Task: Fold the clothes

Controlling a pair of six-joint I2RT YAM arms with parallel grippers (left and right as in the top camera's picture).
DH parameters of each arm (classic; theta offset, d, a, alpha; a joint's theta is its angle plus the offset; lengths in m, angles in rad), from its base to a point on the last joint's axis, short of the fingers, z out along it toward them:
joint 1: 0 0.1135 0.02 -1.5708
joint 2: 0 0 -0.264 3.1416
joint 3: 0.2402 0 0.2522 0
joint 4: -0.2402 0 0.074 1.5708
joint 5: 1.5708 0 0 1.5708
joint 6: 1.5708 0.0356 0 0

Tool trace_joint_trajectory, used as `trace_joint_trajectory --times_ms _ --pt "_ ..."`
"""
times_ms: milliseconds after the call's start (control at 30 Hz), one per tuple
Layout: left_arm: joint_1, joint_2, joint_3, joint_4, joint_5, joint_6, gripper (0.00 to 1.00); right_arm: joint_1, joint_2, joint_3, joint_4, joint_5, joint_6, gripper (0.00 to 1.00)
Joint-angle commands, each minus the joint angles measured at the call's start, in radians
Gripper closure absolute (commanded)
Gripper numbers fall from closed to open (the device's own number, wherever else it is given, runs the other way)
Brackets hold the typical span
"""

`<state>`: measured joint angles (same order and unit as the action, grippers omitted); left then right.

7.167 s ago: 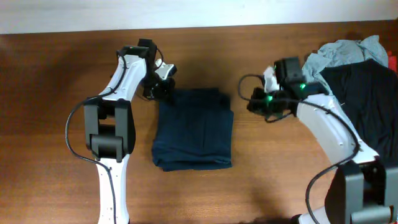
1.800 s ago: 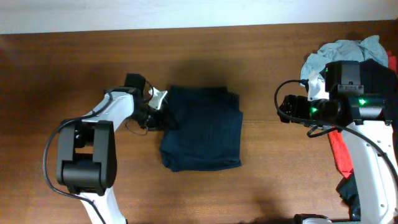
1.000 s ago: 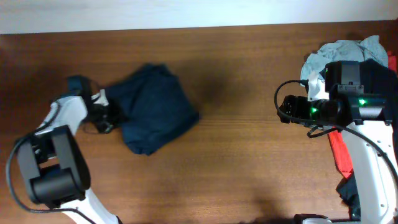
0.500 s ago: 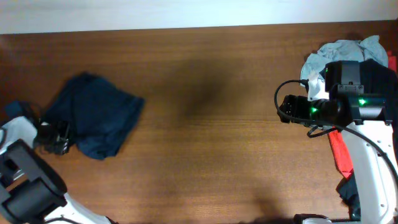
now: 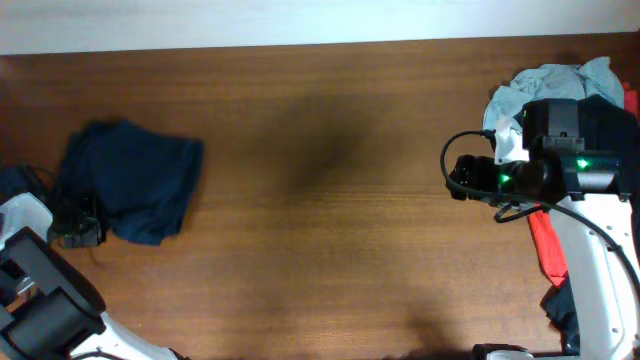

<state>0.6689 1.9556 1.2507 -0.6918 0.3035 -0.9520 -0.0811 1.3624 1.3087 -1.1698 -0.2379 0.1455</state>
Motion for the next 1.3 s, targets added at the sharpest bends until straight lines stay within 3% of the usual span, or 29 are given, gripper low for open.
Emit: trace_joint_trajectory --times_ms 0,300,333,400,433,667,833,1000,1067,1133,1267 --pt "-0.004 -0.009 -0.013 0.008 0.076 -0.144 0.99 -0.005 -0.006 0.005 -0.002 -0.009 -0.019 0.15" --pt "-0.013 -0.009 -0.014 -0.073 0.104 -0.172 0.99 -0.005 -0.006 0.005 -0.002 -0.009 -0.019 0.15" --pt "-0.013 -0.009 -0.014 -0.097 0.104 -0.155 0.89 -0.005 -0.006 0.005 -0.002 -0.009 -0.019 0.15" --pt "-0.012 -0.01 -0.014 -0.141 0.113 -0.121 0.54 -0.005 -0.006 0.005 -0.002 -0.009 -0.019 0.15" --pt "-0.011 -0.01 -0.014 -0.159 0.137 -0.082 0.48 -0.005 -0.006 0.005 -0.002 -0.009 -0.023 0.15" --pt "0.019 -0.06 -0.014 -0.178 0.251 0.054 0.47 -0.005 -0.006 0.005 -0.001 -0.009 -0.038 0.15" --pt "0.021 -0.188 -0.014 -0.185 0.411 0.319 0.47 -0.005 -0.006 0.005 0.006 -0.01 -0.037 0.15" --pt "-0.012 -0.378 -0.014 -0.215 0.627 0.578 0.35 -0.005 -0.006 0.005 0.0 -0.011 -0.037 0.14" --pt "-0.042 -0.471 -0.013 -0.225 0.605 0.681 0.2 -0.005 -0.006 0.005 0.003 -0.014 -0.033 0.14" --pt "-0.077 -0.55 -0.013 -0.225 0.553 0.763 0.17 -0.005 -0.006 0.005 0.004 -0.02 -0.033 0.14" --pt "-0.2 -0.689 -0.012 -0.172 0.457 1.046 0.17 -0.005 -0.007 0.005 0.008 -0.029 0.021 0.14"
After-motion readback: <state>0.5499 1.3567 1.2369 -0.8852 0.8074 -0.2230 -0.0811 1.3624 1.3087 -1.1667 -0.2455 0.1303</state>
